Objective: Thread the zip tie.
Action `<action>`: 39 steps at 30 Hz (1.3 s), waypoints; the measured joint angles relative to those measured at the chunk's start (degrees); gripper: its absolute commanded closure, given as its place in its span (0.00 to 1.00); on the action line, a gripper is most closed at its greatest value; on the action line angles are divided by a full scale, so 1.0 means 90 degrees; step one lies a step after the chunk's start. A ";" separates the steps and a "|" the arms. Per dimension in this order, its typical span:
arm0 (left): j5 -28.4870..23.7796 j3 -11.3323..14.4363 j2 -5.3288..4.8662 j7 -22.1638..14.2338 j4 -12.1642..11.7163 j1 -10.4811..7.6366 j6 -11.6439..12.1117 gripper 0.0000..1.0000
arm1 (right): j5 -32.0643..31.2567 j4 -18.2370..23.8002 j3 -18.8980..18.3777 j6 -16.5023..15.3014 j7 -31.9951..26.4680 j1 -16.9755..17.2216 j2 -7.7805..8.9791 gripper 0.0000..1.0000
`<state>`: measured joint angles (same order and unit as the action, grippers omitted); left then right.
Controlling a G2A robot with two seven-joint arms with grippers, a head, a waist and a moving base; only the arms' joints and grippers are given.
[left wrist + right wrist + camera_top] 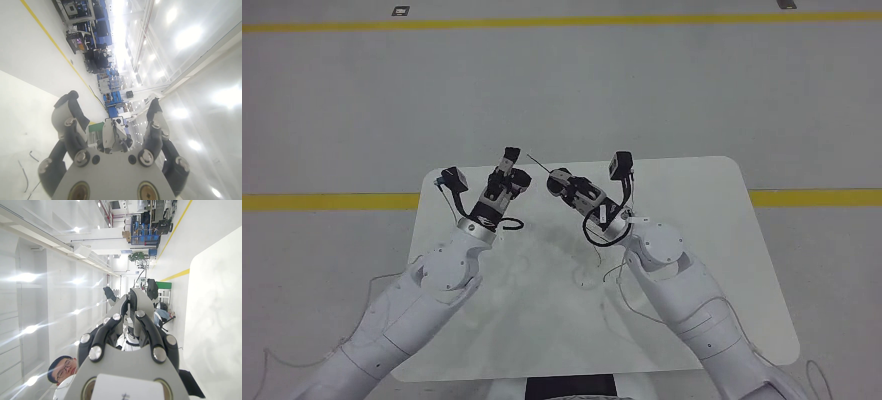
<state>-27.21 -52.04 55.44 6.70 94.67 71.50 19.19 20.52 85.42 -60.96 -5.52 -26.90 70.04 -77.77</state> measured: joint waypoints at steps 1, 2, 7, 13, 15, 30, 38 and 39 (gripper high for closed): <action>-0.0090 -0.0118 -0.0031 -0.0219 0.0009 0.0057 -0.0044 0.00 | 0.0030 -0.0015 -0.0058 0.0027 -0.0149 -0.0007 0.0017 1.00; -0.0200 -0.0280 -0.0076 -0.0532 0.0021 0.0134 -0.0114 0.00 | 0.0084 -0.0039 -0.0138 0.0056 -0.0349 -0.0019 0.0039 1.00; -0.0508 -0.0923 -0.0248 -0.1796 0.0046 0.0430 -0.0360 0.00 | 0.0381 -0.0211 -0.0409 0.0205 -0.1185 -0.0106 0.0116 1.00; -0.0598 -0.1361 -0.0352 -0.2871 0.0090 0.0584 -0.0483 0.00 | 0.0476 -0.0565 -0.0465 0.0318 -0.1929 -0.0305 0.0159 1.00; -0.0590 -0.1354 -0.0351 -0.2822 0.0089 0.0582 -0.0480 0.00 | 0.0469 -0.0563 -0.0465 0.0316 -0.1921 -0.0304 0.0159 1.00; -0.0950 -0.1706 -0.0435 -0.5120 -0.0663 0.0370 -0.0343 0.00 | 0.1287 -0.1011 -0.0491 0.0708 -0.2783 -0.0444 0.0167 1.00; -0.2358 -0.1746 -0.0396 -0.7111 -0.1521 -0.0088 -0.0602 0.00 | 0.1966 -0.1523 -0.0382 0.1065 -0.3916 -0.0770 0.0166 1.00; -0.2542 -0.1724 -0.0378 -0.7276 -0.1631 -0.0160 -0.0612 0.00 | 0.1995 -0.1593 -0.0330 0.1147 -0.4021 -0.0813 0.0161 1.00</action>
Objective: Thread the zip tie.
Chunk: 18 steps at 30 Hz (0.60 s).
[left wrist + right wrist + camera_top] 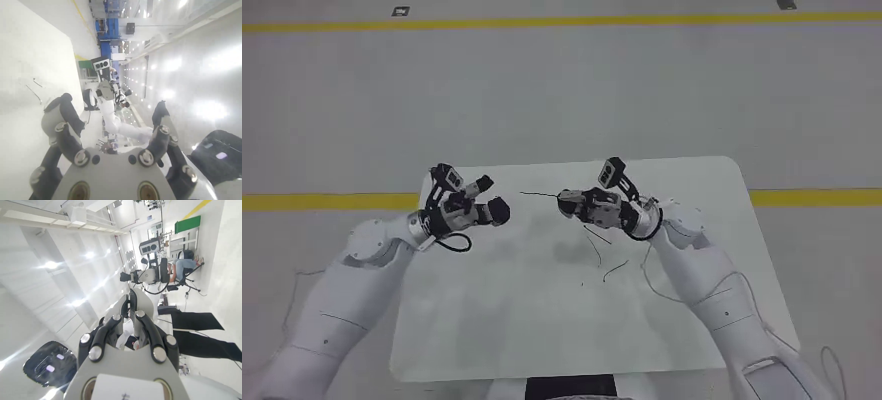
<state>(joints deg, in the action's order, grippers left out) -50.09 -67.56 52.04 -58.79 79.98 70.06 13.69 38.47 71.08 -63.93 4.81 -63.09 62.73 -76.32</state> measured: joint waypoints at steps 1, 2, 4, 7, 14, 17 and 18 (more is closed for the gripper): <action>-0.0109 0.0011 0.0011 -0.0152 -0.0091 -0.0060 0.0039 0.00 | -0.0004 -0.0060 0.0043 0.0074 -0.0070 -0.0042 -0.0002 1.00; -0.0149 0.0015 0.0016 -0.0244 -0.0138 -0.0089 0.0077 0.00 | -0.0031 -0.0096 0.0066 0.0114 -0.0098 -0.0071 -0.0003 1.00; -0.0136 0.0014 0.0016 -0.0226 -0.0135 -0.0087 0.0081 0.00 | -0.0046 -0.0100 0.0067 0.0116 -0.0092 -0.0073 -0.0002 1.00; -0.0126 0.0013 0.0014 -0.0206 -0.0126 -0.0081 0.0075 0.00 | -0.0046 -0.0094 0.0063 0.0108 -0.0085 -0.0069 -0.0002 1.00; -0.0127 0.0012 0.0014 -0.0208 -0.0126 -0.0081 0.0074 0.00 | -0.0045 -0.0094 0.0063 0.0108 -0.0085 -0.0069 -0.0002 1.00; -0.0096 0.0019 0.0020 -0.0153 -0.0071 -0.0072 0.0088 0.00 | -0.0045 -0.0094 0.0063 0.0108 -0.0085 -0.0069 -0.0002 1.00; -0.0043 0.0022 0.0019 -0.0191 -0.0044 -0.0078 0.0116 0.00 | -0.0045 -0.0094 0.0063 0.0108 -0.0086 -0.0069 -0.0002 1.00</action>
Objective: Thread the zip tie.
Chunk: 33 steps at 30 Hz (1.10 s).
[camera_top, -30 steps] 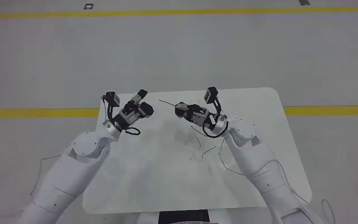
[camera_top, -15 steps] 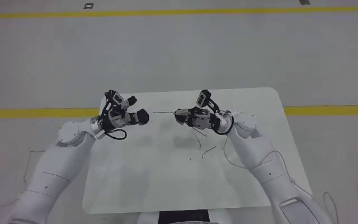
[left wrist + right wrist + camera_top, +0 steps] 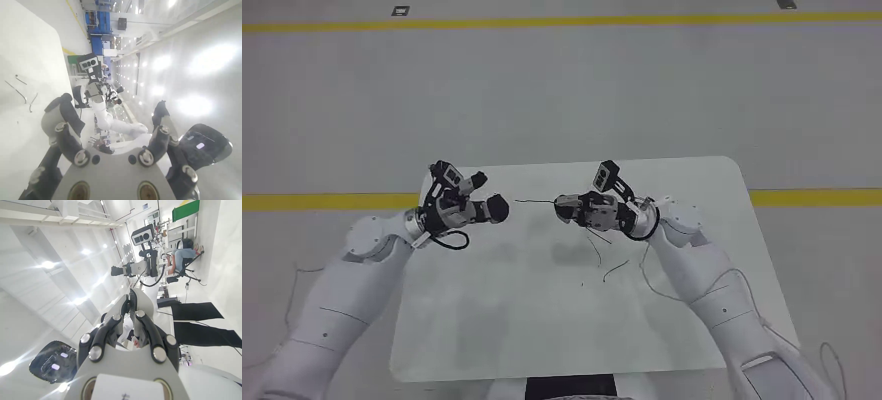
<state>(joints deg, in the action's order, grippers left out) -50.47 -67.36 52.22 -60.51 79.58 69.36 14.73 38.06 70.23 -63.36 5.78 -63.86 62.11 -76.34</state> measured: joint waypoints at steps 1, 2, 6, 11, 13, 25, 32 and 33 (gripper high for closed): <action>0.0055 0.0003 -0.0003 -0.0135 0.0001 -0.0016 0.0030 0.00 | 0.0000 0.0004 0.0001 -0.0001 0.0004 0.0003 0.0000 1.00; 0.0059 0.0011 -0.0005 -0.0400 -0.0040 -0.0044 0.0035 0.00 | 0.0003 0.0038 0.0009 -0.0006 0.0049 0.0032 0.0000 1.00; -0.0271 0.0105 0.0028 -0.1197 -0.0297 -0.0201 -0.0151 0.00 | 0.0150 0.0048 0.0084 0.0079 -0.0207 0.0046 0.0003 1.00; -0.0589 0.0285 0.0102 -0.1940 -0.0672 -0.0475 -0.0279 0.00 | 0.0384 -0.0200 0.0271 0.0076 -0.0611 -0.0131 -0.0038 1.00; -0.0652 0.0363 0.0128 -0.2120 -0.0786 -0.0571 -0.0321 0.00 | 0.0443 -0.0309 0.0350 0.0062 -0.0708 -0.0195 -0.0058 1.00; -0.0761 0.0849 0.0199 -0.2126 -0.1091 -0.0966 -0.0257 0.00 | 0.0854 -0.0855 0.0984 -0.0110 -0.0875 -0.0579 -0.0283 1.00; -0.0725 0.0862 0.0202 -0.2051 -0.1018 -0.0935 -0.0264 0.00 | 0.0825 -0.0821 0.0976 -0.0128 -0.0833 -0.0559 -0.0279 1.00; -0.0690 0.0873 0.0206 -0.1987 -0.0953 -0.0908 -0.0270 0.00 | 0.0797 -0.0760 0.0968 -0.0149 -0.0749 -0.0528 -0.0275 1.00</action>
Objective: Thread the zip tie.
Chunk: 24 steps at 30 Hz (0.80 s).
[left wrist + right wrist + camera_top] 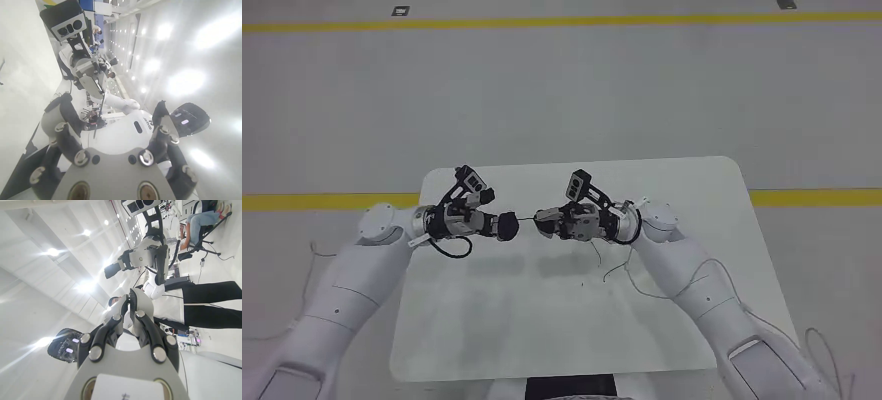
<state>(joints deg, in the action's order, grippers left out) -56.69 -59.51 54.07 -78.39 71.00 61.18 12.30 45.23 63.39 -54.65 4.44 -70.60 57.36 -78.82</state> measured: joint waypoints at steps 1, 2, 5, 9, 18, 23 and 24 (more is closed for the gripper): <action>0.0032 0.0007 0.0001 0.0040 0.0055 0.0026 -0.0014 0.00 | -0.0003 0.0075 -0.0015 -0.0014 0.0075 0.0037 0.0005 1.00; 0.0056 0.0010 0.0002 0.0064 0.0091 0.0047 -0.0027 0.00 | 0.0002 0.0147 -0.0029 -0.0016 0.0117 0.0068 0.0011 1.00; 0.0135 0.0019 0.0010 0.0129 0.0134 0.0068 -0.0062 0.00 | -0.0028 0.0297 -0.0009 0.0034 0.0156 0.0117 0.0019 1.00; 0.0194 0.0009 0.0022 0.0180 0.0144 0.0054 -0.0059 0.00 | -0.0020 0.0315 0.0040 0.0017 0.0192 0.0125 0.0008 1.00; 0.0251 -0.0003 0.0025 0.0235 0.0185 0.0068 -0.0038 0.00 | -0.0042 0.0340 0.0044 -0.0003 0.0214 0.0149 0.0009 1.00; 0.0268 -0.0008 0.0030 0.0336 0.0329 0.0138 -0.0180 0.00 | -0.0288 0.0582 0.0001 0.0044 0.0588 0.0253 0.0050 1.00; 0.0274 -0.0014 0.0030 0.0329 0.0333 0.0142 -0.0191 0.00 | -0.0339 0.0610 -0.0008 0.0053 0.0608 0.0258 0.0059 1.00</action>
<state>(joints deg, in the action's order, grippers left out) -54.22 -59.64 54.34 -75.43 74.00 62.46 10.58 42.19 68.88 -54.72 4.92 -65.13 59.68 -78.28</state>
